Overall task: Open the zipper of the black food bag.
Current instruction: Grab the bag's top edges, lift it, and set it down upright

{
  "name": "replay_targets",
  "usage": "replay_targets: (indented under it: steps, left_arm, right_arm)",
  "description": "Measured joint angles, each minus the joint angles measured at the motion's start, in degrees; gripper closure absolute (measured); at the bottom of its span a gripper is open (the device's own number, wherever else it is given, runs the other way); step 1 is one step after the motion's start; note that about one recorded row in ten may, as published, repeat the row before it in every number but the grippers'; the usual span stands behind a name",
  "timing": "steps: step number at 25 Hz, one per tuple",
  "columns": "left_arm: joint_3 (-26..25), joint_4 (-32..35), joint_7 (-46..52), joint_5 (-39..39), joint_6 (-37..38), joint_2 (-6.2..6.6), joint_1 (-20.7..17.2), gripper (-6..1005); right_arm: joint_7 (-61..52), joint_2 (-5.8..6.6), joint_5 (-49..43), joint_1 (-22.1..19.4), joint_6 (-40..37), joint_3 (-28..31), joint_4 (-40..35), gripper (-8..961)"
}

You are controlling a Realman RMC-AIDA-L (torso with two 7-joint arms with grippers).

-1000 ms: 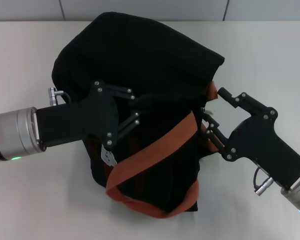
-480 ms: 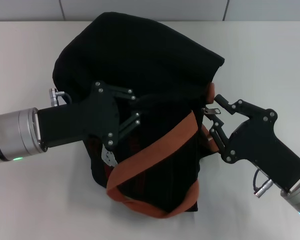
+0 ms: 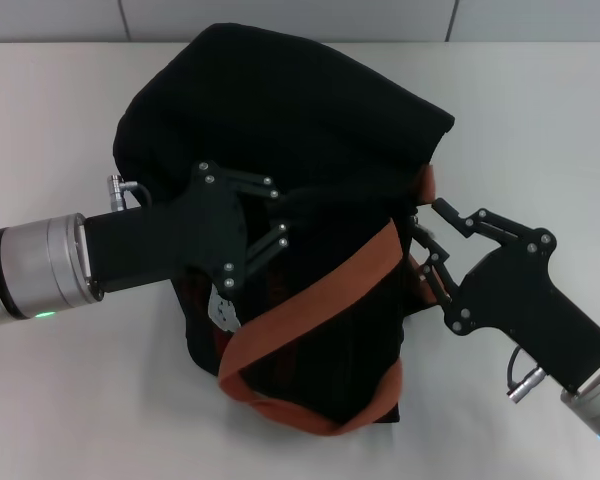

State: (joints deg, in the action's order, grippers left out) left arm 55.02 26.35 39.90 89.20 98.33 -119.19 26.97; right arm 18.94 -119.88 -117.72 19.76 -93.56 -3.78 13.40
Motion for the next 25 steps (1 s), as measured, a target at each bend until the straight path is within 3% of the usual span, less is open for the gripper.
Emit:
replay_targets:
  steps: [25]
  left_arm:
    - [0.0,-1.06,-0.27,0.14,-0.89,0.01,0.26,898]
  right_arm:
    - [5.06,0.0,-0.47,-0.56,-0.14,-0.63,1.77,798]
